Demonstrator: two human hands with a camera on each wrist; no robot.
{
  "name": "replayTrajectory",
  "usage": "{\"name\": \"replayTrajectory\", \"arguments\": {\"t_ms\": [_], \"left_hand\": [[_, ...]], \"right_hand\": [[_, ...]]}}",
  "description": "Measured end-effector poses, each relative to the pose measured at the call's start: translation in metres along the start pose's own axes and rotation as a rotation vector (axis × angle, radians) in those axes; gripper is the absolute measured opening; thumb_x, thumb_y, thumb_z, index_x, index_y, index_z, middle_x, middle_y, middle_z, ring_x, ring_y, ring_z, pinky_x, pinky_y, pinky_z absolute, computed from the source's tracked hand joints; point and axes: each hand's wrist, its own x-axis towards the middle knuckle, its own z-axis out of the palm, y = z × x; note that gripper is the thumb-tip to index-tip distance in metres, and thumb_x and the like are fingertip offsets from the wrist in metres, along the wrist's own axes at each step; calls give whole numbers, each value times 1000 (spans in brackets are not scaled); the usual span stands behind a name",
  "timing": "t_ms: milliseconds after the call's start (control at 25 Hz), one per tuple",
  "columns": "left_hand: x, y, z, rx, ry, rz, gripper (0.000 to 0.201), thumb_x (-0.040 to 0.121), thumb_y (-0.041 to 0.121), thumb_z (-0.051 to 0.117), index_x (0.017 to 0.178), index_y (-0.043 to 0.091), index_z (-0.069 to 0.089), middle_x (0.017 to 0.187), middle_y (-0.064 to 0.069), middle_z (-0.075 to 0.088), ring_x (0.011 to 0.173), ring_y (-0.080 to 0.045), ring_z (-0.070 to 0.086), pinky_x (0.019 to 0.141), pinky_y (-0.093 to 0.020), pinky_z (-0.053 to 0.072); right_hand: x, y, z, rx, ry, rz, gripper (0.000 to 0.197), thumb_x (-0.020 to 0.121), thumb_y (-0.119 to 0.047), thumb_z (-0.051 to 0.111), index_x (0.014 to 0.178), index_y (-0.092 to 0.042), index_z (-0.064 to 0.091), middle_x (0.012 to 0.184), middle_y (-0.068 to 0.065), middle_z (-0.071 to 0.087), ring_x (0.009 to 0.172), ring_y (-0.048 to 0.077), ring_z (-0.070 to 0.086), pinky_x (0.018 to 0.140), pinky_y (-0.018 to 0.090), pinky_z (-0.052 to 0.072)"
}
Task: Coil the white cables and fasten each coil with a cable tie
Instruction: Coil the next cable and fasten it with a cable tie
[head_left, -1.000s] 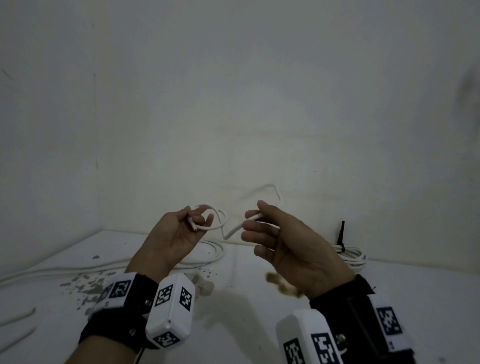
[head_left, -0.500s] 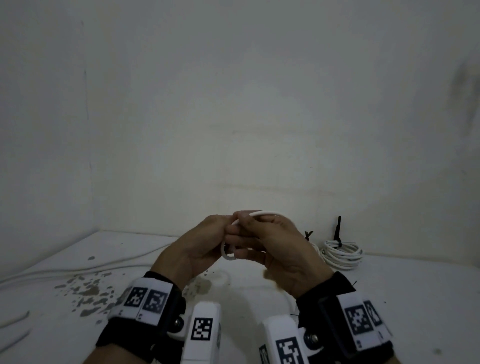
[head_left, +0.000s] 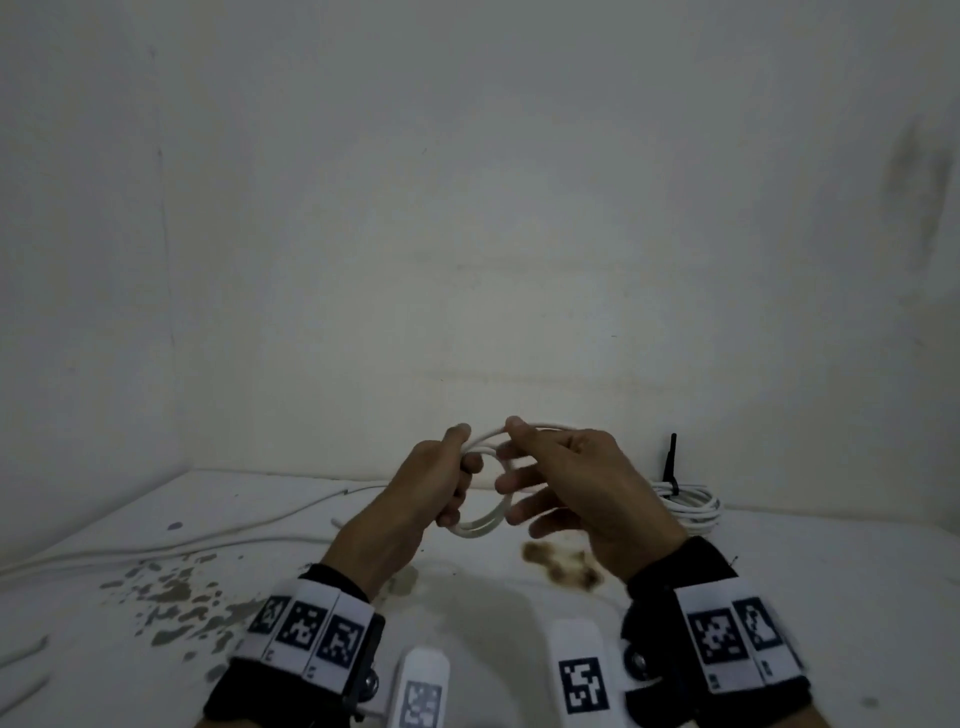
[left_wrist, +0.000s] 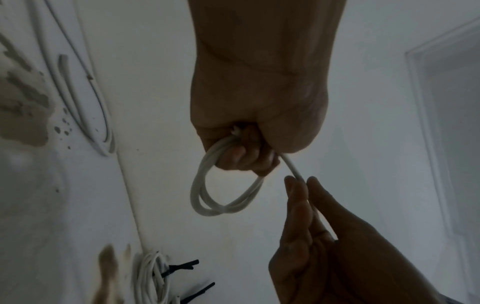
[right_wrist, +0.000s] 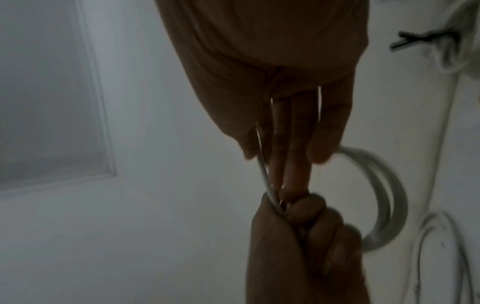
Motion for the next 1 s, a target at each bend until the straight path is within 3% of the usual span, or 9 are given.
{"name": "replayTrajectory", "arguments": {"t_ms": [120,200,320,440,560,720,840,920,1000], "left_hand": [[4,0,-17,-206,97,-45,40,101,31,36,64,17,42,47,6,25,38,-10,16,38,-21,17],[7,1,-27,-387,99,-80,41,102,27,36,62,18,39,47,6,22,36,-8,13,35,-19,14],[8,5,-30,-576,32,-147,42,102,26,34,60,21,34,43,8,20,30,-6,13,32,-16,12],[6,6,-23,-624,-36,-177,44,101,27,32,58,22,33,41,9,20,28,-6,13,31,-16,12],[3,2,-7,-561,-14,-176,44,101,26,32,57,21,35,44,7,21,31,-7,13,32,-17,13],[-1,-5,14,-439,88,-123,42,102,26,29,62,19,38,44,7,24,34,-8,16,33,-18,15],[-2,-5,19,-300,148,-66,40,100,25,27,64,16,41,43,6,26,34,-8,20,35,-19,19],[-1,-4,17,-215,164,-82,39,100,25,28,66,14,44,43,6,29,35,-9,22,36,-20,21],[1,-5,11,-167,151,-134,39,100,26,29,67,13,45,44,6,29,36,-9,23,37,-20,22]], "right_hand": [[7,5,-17,-224,164,-95,36,80,-32,81,68,-6,60,53,8,62,39,20,55,42,28,44],[14,15,-32,-323,360,-149,44,71,-24,88,68,-10,47,51,6,56,35,19,49,40,27,43],[20,33,-38,-456,268,-29,30,80,-31,82,86,-12,59,67,14,69,38,20,59,41,29,49],[20,43,-32,-529,180,-10,27,93,-37,66,85,-12,70,72,15,72,44,20,62,48,38,57],[18,38,-19,-225,161,-25,33,96,-42,59,94,-13,74,77,12,68,56,22,63,53,39,59],[13,28,3,167,-60,191,52,101,-46,48,104,0,72,80,13,68,72,26,67,68,39,61],[14,29,11,185,-32,147,38,98,-30,60,103,6,70,82,17,69,71,23,66,69,34,58],[13,30,15,146,42,141,23,97,-21,62,93,-2,72,78,11,69,68,19,63,65,31,54],[12,30,20,193,26,222,22,97,-22,61,80,-10,69,67,3,68,67,17,60,67,32,49]]}}
